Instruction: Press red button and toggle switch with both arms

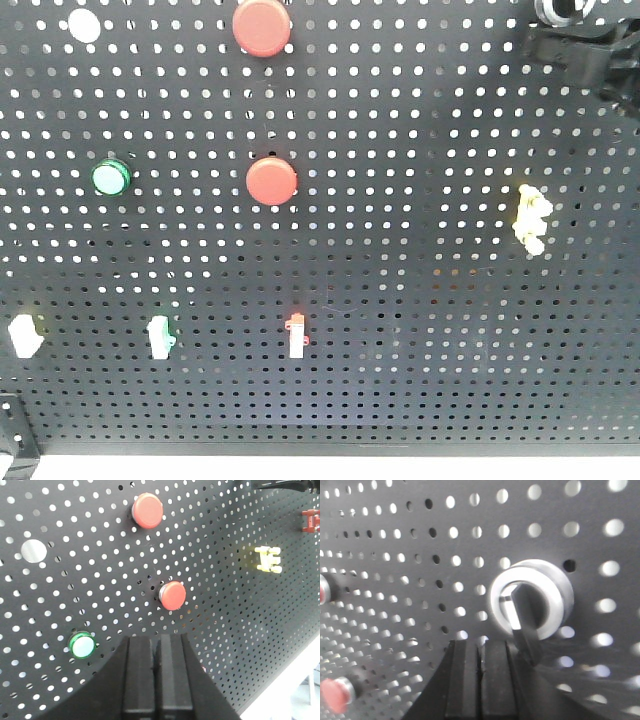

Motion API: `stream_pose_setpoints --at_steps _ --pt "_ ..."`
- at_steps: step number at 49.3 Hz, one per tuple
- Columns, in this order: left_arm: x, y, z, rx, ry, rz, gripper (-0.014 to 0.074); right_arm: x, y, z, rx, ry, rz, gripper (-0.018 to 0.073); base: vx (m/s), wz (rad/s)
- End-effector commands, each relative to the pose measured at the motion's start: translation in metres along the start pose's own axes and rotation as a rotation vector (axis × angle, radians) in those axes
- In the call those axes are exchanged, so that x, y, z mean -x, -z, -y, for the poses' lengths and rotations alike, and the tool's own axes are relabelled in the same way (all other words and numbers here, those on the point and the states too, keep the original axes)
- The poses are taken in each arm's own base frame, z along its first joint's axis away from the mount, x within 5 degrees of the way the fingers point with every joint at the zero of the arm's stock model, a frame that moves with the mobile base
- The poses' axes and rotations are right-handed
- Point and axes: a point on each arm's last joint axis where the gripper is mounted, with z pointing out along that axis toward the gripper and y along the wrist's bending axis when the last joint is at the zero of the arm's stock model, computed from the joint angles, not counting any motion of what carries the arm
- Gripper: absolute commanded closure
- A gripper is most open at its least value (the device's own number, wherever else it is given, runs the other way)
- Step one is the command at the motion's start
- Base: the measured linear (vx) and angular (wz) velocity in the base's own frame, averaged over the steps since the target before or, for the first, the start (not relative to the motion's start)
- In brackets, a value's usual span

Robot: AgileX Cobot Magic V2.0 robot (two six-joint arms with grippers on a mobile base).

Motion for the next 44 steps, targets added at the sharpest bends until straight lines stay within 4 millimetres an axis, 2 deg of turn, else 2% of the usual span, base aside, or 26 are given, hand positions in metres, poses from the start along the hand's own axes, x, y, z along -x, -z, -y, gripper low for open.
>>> stream_pose_setpoints --at_steps 1,10,18,26,33,37,44 --pt "0.014 0.005 -0.004 0.038 0.01 0.1 0.0595 0.023 0.011 0.007 -0.121 0.0 0.13 0.0562 0.0 0.0" --pt "0.014 0.005 -0.004 0.038 0.01 0.098 0.0595 0.025 0.013 0.007 -0.133 0.002 0.143 0.0562 0.0 0.0" --pt "0.012 0.004 -0.004 0.03 0.009 0.08 0.0595 0.022 0.016 -0.004 -0.043 0.049 0.071 0.0562 0.0 0.0" --pt "0.006 0.011 -0.003 0.04 -0.019 0.066 0.0595 0.013 0.032 -0.008 -0.092 0.063 0.01 0.0562 0.0 0.0" --pt "-0.009 0.027 0.002 0.051 -0.033 0.068 0.0595 -0.007 0.065 -0.016 -0.179 0.125 -0.02 0.0562 0.0 0.0" --pt "-0.029 0.034 0.008 0.038 -0.004 0.029 0.0595 -0.021 0.09 -0.028 -0.194 0.155 -0.03 0.0562 0.0 0.0" --pt "-0.072 0.049 0.021 0.026 0.102 -0.016 0.0595 -0.065 0.137 -0.048 -0.22 0.185 -0.044 0.0562 0.0 0.0"
